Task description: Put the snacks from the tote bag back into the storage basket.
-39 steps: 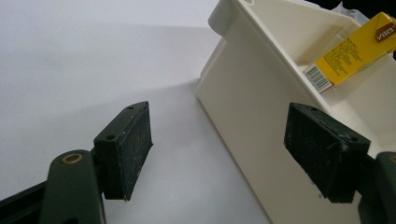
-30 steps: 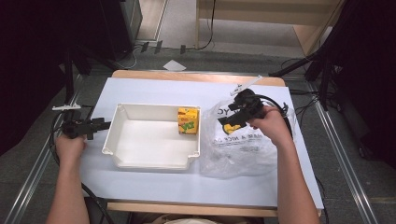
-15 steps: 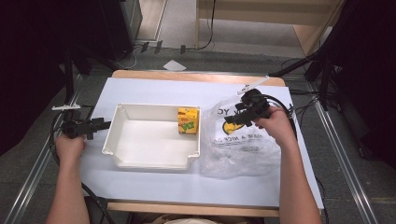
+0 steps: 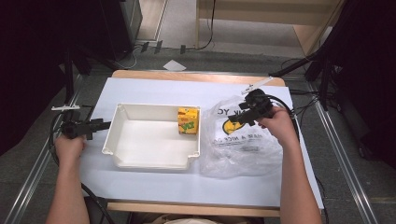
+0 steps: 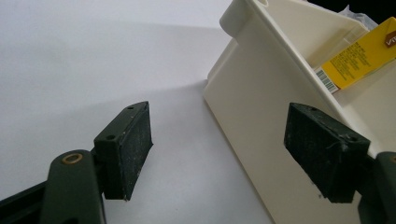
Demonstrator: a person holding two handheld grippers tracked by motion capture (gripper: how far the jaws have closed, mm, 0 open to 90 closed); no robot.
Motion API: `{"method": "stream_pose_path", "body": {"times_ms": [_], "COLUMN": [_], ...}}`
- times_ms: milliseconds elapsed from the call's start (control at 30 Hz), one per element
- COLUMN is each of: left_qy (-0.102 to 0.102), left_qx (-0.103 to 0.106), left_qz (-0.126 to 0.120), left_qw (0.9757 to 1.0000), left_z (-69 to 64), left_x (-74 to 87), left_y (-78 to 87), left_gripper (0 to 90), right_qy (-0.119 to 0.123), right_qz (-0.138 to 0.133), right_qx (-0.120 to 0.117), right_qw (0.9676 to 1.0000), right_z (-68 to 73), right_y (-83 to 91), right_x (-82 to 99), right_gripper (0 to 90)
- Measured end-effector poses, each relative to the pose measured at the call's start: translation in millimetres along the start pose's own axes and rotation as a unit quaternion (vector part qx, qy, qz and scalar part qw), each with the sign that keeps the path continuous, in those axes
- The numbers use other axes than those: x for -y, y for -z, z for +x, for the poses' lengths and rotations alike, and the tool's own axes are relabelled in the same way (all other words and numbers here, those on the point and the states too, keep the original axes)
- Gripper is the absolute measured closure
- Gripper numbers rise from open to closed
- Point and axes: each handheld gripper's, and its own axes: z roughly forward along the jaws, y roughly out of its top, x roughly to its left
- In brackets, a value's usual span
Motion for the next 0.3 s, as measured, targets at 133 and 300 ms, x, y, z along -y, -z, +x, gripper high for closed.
{"method": "stream_pose_path", "body": {"times_ms": [133,300], "left_qy": [0.001,0.001], "left_qx": [-0.001,-0.003], "left_qz": [0.0,0.0], "left_qw": [1.0,1.0], "left_z": [0.1,0.1], "left_x": [0.0,-0.2], "left_y": [0.1,-0.3], "left_gripper": [24.4,24.4], "right_qy": [0.004,0.004], "right_qz": [-0.005,-0.013], "right_qx": [0.008,0.015], "right_qw": [1.0,0.9998], "right_z": [0.7,-0.1], "right_y": [-0.4,0.4], "right_x": [-0.1,0.2], "right_gripper": [24.7,24.4]}}
